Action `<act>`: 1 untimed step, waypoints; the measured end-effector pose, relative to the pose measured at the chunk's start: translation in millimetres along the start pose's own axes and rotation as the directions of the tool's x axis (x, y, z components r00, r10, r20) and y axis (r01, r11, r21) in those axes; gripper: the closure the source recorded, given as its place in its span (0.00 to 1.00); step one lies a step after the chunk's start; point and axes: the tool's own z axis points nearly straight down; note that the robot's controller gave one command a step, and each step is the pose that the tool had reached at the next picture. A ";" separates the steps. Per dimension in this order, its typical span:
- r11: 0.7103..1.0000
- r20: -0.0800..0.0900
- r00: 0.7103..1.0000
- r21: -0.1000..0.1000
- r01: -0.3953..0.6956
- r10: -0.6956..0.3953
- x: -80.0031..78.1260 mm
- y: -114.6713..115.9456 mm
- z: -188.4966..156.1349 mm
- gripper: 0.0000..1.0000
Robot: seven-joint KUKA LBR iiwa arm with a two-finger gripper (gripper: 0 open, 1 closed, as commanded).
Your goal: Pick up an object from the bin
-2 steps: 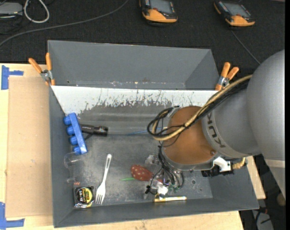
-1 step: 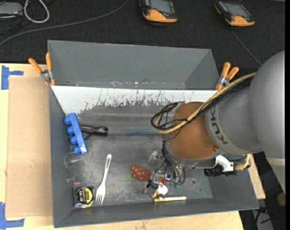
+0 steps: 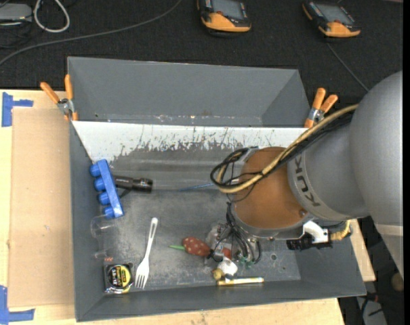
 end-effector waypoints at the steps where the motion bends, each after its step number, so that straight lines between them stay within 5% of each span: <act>1: 1.000 0.000 1.000 0.000 -0.001 0.001 0.0 0.0 0.0 1.00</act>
Offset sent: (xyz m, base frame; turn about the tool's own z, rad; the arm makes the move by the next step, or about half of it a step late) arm 0.0000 -0.0001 0.0425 0.0008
